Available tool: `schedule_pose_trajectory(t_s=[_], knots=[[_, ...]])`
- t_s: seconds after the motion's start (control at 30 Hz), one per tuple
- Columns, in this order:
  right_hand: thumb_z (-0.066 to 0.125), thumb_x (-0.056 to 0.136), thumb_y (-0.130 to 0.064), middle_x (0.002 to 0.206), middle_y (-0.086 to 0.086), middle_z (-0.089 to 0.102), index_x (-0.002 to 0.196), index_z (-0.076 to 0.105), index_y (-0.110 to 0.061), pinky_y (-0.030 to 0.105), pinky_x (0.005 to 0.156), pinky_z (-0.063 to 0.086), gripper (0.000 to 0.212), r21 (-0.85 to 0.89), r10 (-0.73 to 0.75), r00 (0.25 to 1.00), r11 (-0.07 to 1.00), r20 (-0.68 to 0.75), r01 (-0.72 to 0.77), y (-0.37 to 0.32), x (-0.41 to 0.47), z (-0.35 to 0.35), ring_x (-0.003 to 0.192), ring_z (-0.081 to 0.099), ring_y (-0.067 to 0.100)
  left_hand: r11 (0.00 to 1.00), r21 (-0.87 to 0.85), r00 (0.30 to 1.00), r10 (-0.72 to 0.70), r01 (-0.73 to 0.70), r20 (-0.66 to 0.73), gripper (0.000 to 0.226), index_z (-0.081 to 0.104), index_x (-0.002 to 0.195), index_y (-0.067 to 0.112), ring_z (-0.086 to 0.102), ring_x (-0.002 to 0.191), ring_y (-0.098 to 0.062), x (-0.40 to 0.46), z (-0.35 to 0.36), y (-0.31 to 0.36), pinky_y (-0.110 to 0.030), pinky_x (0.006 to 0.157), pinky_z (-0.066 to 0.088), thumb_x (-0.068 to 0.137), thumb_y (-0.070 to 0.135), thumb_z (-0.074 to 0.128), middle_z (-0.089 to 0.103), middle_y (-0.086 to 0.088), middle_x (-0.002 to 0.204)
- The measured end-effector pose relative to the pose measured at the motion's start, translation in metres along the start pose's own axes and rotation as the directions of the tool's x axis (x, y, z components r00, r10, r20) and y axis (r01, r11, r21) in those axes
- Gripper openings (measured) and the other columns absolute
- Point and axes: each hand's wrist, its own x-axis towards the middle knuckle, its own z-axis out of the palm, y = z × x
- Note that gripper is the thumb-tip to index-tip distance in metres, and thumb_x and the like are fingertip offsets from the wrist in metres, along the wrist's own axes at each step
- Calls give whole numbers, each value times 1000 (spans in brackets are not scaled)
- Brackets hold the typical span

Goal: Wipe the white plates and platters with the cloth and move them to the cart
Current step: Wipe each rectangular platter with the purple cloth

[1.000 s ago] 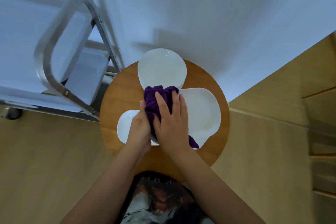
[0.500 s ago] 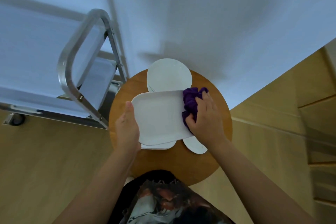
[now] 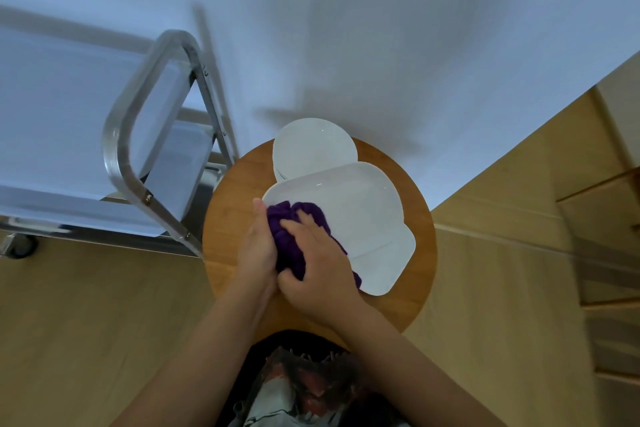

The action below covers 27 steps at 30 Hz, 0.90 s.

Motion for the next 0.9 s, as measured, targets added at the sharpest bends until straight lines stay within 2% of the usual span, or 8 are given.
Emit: schedule_pose_trajectory(t_s=[0.2, 0.37, 0.43, 0.5, 0.6, 0.67, 0.8, 0.9], knots=[[65, 78, -19, 134, -1, 53, 128, 54, -17, 21, 99, 32, 51, -13, -60, 991, 998, 124, 62, 12, 1, -18, 124, 45, 16, 989, -67, 991, -127, 129, 37, 46, 57, 86, 20, 62, 80, -26, 0, -3, 10, -32, 47, 52, 89, 62, 40, 64, -8, 89], [59, 69, -17, 108, 1, 66, 107, 65, -14, 10, 85, 34, 39, -55, -128, 978, 989, 162, 139, 27, -7, -43, 102, 56, 15, 994, 101, 999, -39, 38, 11, 46, 55, 97, 24, 61, 82, -24, 7, -5, 23, -27, 45, 50, 92, 62, 30, 64, -6, 94], [57, 67, -16, 108, 0, 65, 107, 64, -14, 15, 84, 39, 40, -79, -94, 987, 991, 128, 105, 43, -9, -56, 100, 56, 15, 986, 166, 1000, -5, 10, -30, 43, 53, 89, 29, 59, 87, -24, 10, -11, 31, -32, 59, 53, 89, 67, 31, 63, -3, 96], [58, 68, -14, 111, 0, 63, 110, 63, -13, 24, 87, 41, 43, -122, -29, 996, 992, 80, 39, 65, -9, -69, 104, 53, 18, 977, 208, 998, 50, -43, -32, 50, 56, 104, 29, 59, 101, -27, 15, -16, 38, -44, 84, 53, 87, 70, 33, 63, -5, 111], [59, 70, 0, 111, 5, 61, 112, 61, -8, 31, 88, 42, 43, -146, 53, 998, 988, 18, -50, 88, -4, -77, 104, 51, 25, 969, 225, 995, 101, -99, 1, 54, 55, 115, 28, 59, 102, -25, 15, -16, 41, -47, 90, 51, 87, 69, 34, 64, -4, 113], [52, 69, -6, 100, 0, 59, 110, 60, -8, 35, 81, 47, 42, -52, 115, 982, 991, -150, -124, 90, -1, -76, 94, 54, 22, 973, 225, 998, 62, -60, -2, 56, 54, 120, 27, 57, 106, -27, 13, -12, 36, -48, 96, 47, 88, 68, 33, 62, -4, 117], [46, 67, -17, 99, -18, 55, 111, 54, -29, 29, 77, 50, 47, 319, 361, 818, 919, -448, -231, 69, -4, -78, 93, 56, 12, 980, 196, 999, 40, -36, -19, 51, 54, 116, 28, 55, 108, -28, 5, -4, 30, -50, 99, 44, 89, 66, 32, 60, -3, 119], [52, 66, -19, 112, -17, 51, 120, 46, -35, 10, 69, 47, 57, 303, 158, 949, 950, -272, -71, 42, -16, -65, 92, 55, 8, 990, 139, 1000, 16, -15, -4, 40, 54, 100, 29, 57, 102, -26, 2, 4, 31, -45, 92, 50, 92, 62, 34, 62, -3, 112]])
